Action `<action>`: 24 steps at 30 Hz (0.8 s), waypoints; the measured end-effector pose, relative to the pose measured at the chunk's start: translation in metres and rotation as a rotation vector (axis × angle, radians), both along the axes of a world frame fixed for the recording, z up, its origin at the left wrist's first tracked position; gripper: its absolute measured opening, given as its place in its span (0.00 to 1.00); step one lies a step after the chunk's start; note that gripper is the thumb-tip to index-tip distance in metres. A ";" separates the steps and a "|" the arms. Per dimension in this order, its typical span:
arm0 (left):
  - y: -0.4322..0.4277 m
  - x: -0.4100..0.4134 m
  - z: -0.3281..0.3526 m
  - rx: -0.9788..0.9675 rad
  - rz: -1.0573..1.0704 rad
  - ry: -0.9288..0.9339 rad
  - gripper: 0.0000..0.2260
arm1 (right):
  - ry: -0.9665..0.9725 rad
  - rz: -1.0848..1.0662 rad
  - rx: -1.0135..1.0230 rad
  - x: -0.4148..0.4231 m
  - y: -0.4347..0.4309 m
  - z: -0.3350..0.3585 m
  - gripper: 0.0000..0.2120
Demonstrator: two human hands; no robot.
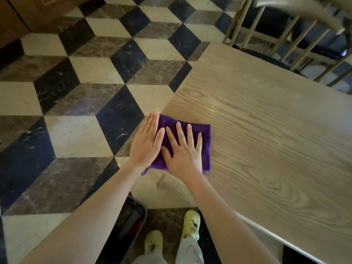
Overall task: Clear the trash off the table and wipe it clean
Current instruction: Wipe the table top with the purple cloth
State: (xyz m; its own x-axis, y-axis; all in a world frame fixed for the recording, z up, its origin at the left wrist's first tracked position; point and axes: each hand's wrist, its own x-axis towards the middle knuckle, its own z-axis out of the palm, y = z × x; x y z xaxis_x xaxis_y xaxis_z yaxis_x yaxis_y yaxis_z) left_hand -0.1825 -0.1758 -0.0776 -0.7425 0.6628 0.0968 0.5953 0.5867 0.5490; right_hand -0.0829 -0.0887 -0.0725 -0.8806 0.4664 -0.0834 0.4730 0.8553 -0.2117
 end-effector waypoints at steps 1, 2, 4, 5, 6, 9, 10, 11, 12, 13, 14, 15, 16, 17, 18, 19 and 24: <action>-0.001 0.000 0.001 -0.005 -0.005 -0.005 0.29 | 0.000 0.016 -0.008 0.005 -0.005 0.001 0.30; -0.001 0.000 0.001 -0.019 -0.014 0.008 0.27 | 0.002 0.023 -0.012 0.011 -0.010 0.001 0.30; -0.003 0.000 0.001 -0.057 -0.062 0.075 0.25 | 0.017 0.001 -0.006 0.023 -0.022 0.002 0.30; -0.004 0.002 0.001 -0.071 -0.096 0.107 0.24 | 0.023 -0.024 -0.002 0.029 -0.029 0.002 0.29; -0.005 0.005 0.001 -0.084 -0.124 0.132 0.24 | 0.023 -0.049 0.006 0.034 -0.034 0.003 0.29; -0.008 0.023 0.000 -0.101 -0.146 0.181 0.22 | 0.014 -0.101 0.045 0.046 -0.038 0.005 0.28; -0.009 0.029 0.000 -0.094 -0.143 0.180 0.22 | 0.011 -0.114 0.045 0.050 -0.035 0.005 0.27; -0.009 0.035 0.000 -0.089 -0.151 0.168 0.22 | 0.007 -0.129 0.038 0.056 -0.031 0.005 0.27; -0.007 0.039 -0.001 -0.090 -0.174 0.152 0.22 | 0.006 -0.148 0.030 0.062 -0.026 0.005 0.27; -0.004 0.042 -0.001 -0.099 -0.206 0.145 0.23 | 0.011 -0.172 0.024 0.070 -0.021 0.005 0.27; 0.000 0.044 -0.001 -0.109 -0.238 0.148 0.24 | 0.017 -0.200 0.021 0.077 -0.015 0.006 0.27; 0.005 0.047 -0.002 -0.118 -0.265 0.154 0.25 | 0.020 -0.230 0.019 0.085 -0.009 0.006 0.27; 0.010 0.049 -0.002 -0.130 -0.287 0.158 0.26 | 0.023 -0.261 0.017 0.093 -0.003 0.007 0.26; 0.016 0.052 -0.003 -0.143 -0.303 0.159 0.26 | 0.025 -0.294 0.018 0.102 0.004 0.007 0.26; 0.022 0.054 -0.003 -0.157 -0.316 0.163 0.27 | 0.025 -0.328 0.019 0.111 0.011 0.007 0.26; 0.029 0.057 -0.003 -0.171 -0.325 0.173 0.27 | 0.019 -0.361 0.018 0.120 0.019 0.006 0.26; 0.066 0.066 -0.004 -0.265 -0.392 0.244 0.26 | -0.026 -0.514 0.040 0.160 0.054 0.002 0.27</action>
State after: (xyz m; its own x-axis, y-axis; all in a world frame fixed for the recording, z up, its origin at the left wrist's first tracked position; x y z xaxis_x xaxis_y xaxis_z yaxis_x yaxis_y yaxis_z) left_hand -0.1169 -0.1096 -0.0817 -0.4106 0.9114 0.0275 0.8898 0.3939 0.2304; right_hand 0.0773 -0.0348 -0.0705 -0.5347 0.8417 -0.0756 0.8390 0.5181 -0.1663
